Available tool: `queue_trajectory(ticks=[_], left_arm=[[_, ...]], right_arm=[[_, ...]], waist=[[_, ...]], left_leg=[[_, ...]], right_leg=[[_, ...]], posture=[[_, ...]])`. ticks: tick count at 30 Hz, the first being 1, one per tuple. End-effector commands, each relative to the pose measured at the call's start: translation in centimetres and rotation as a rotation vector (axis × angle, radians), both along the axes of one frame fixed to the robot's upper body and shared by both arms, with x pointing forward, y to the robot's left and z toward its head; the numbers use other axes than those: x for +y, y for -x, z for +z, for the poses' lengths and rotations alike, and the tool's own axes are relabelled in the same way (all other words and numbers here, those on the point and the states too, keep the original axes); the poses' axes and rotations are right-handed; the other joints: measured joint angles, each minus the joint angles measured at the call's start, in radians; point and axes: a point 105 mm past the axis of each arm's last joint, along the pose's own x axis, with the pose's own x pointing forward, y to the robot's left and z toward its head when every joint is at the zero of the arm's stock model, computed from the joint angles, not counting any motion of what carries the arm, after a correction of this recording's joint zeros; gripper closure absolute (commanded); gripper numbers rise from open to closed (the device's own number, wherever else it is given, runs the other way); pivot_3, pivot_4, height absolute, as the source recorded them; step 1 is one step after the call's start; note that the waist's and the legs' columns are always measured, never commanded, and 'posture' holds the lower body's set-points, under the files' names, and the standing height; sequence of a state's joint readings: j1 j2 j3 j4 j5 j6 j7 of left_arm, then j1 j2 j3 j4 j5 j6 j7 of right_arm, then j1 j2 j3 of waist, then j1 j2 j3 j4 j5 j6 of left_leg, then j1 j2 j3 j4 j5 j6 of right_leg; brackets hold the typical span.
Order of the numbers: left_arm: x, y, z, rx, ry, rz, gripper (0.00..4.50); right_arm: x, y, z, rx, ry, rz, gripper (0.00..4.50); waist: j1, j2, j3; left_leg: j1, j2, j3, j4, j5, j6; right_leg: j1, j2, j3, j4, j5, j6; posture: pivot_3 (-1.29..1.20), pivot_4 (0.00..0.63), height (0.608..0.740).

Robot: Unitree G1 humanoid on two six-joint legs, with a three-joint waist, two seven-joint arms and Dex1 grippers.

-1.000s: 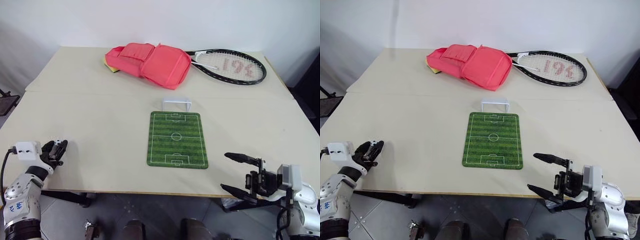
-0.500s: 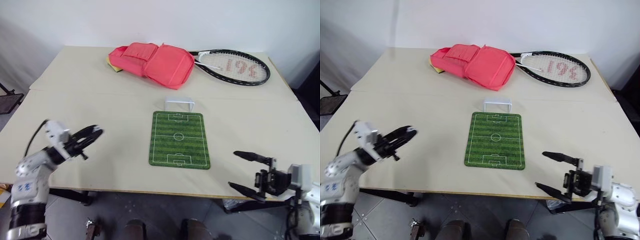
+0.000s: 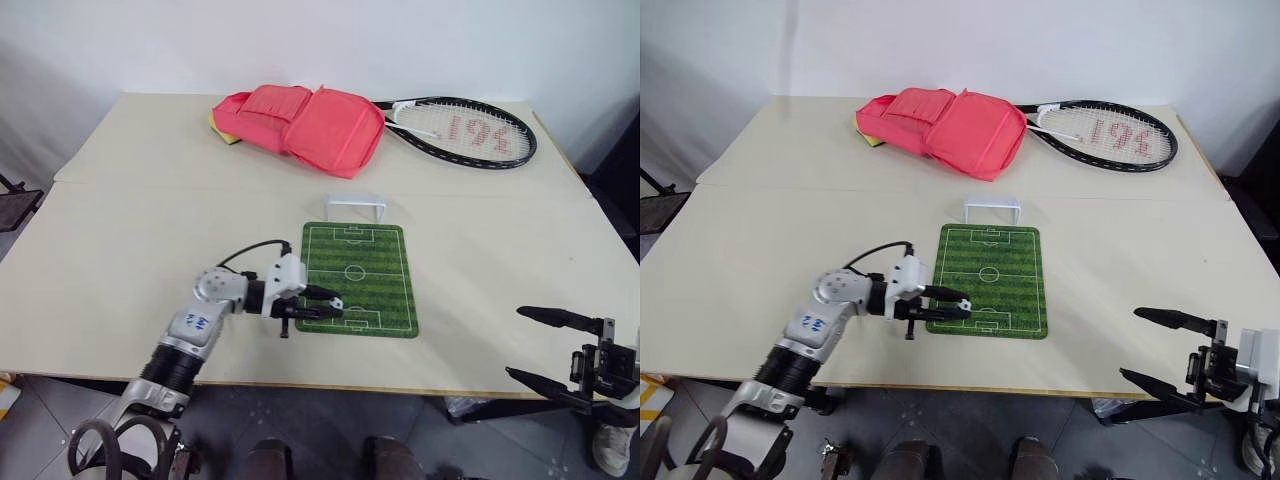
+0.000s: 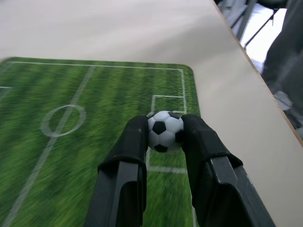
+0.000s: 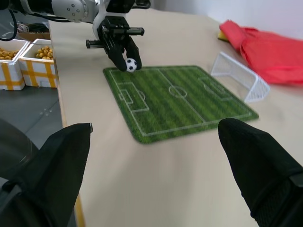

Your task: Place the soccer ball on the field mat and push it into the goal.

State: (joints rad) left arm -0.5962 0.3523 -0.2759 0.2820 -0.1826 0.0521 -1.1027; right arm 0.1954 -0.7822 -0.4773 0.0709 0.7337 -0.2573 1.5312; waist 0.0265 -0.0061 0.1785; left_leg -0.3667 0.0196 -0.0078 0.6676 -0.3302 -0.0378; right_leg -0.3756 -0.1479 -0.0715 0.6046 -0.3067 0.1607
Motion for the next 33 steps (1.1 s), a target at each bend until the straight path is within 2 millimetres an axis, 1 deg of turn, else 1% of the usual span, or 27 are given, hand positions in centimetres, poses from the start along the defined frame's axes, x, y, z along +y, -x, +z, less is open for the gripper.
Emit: queue_trajectory(ticks=[1,4,6,13,19,22,24,27,33], left_arm=[[-1.0,0.2,-0.2,-0.031,-0.026,-0.026,3.63],[-1.3,0.8,-1.1,-0.020,-0.061,-0.056,3.63],[-1.6,0.8,-1.3,-0.012,-0.065,-0.053,3.63],[-2.2,0.4,-1.5,-0.003,-0.059,-0.029,3.63],[-2.2,0.5,-1.8,0.014,-0.069,-0.036,3.63],[-2.1,0.1,-1.7,0.013,-0.059,-0.005,3.63],[-2.3,0.2,-1.4,0.002,-0.047,-0.020,2.89],[-2.5,0.7,-1.1,-0.003,-0.036,-0.055,2.05],[-2.3,0.7,-0.8,-0.026,-0.020,-0.054,2.05]], right_arm=[[1.1,0.4,1.0,-0.043,0.003,0.025,0.00],[1.7,0.3,1.1,-0.046,-0.007,0.017,0.00],[2.1,0.3,1.1,-0.047,-0.014,0.012,0.00],[3.2,0.1,1.3,-0.047,-0.037,0.006,0.00],[3.5,0.1,1.4,-0.045,-0.042,0.003,0.00],[3.6,0.0,1.5,-0.045,-0.043,0.002,0.00],[3.8,-0.1,1.5,-0.042,-0.046,0.005,0.00],[3.8,-0.2,1.4,-0.037,-0.048,0.006,0.00],[3.7,-0.4,1.3,-0.027,-0.056,0.008,0.00]], waist=[[-0.002,0.000,0.000],[-0.001,0.000,0.000],[0.000,0.000,0.000],[0.003,0.000,0.000],[0.002,0.000,0.000],[0.002,0.000,0.000],[0.002,0.000,0.000],[0.002,0.000,0.000],[0.002,0.000,0.000]], left_leg=[[0.000,0.000,0.000,0.000,0.000,0.000],[0.000,0.000,0.000,0.000,0.000,0.000],[0.000,0.000,0.000,0.000,0.000,0.000],[-0.001,0.000,0.000,0.001,0.000,0.000],[-0.001,-0.001,0.000,0.001,0.000,0.000],[-0.001,-0.001,0.000,0.001,0.000,0.000],[-0.001,-0.001,0.000,0.001,0.000,0.000],[-0.001,-0.001,0.000,0.001,0.000,0.000],[-0.001,-0.001,0.000,0.001,0.000,0.000]], right_leg=[[0.000,0.000,0.000,0.000,0.000,0.000],[0.000,0.000,0.000,0.000,0.000,0.000],[0.000,0.000,0.000,0.000,0.000,0.001],[0.000,0.000,0.000,0.000,0.001,0.001],[0.000,0.000,0.000,0.000,0.001,0.001],[0.000,0.000,0.000,0.000,0.001,0.001],[0.000,0.000,0.000,0.000,0.001,0.001],[0.000,0.000,0.000,0.000,0.001,0.001],[0.000,0.000,0.001,0.000,0.001,0.001]], posture=[[0.00,0.150,0.740],[0.00,0.150,0.740],[0.00,0.150,0.740],[0.00,0.150,0.740],[0.00,0.150,0.740],[0.00,0.150,0.740],[0.00,0.150,0.740],[0.00,0.150,0.740],[0.00,0.150,0.740]])
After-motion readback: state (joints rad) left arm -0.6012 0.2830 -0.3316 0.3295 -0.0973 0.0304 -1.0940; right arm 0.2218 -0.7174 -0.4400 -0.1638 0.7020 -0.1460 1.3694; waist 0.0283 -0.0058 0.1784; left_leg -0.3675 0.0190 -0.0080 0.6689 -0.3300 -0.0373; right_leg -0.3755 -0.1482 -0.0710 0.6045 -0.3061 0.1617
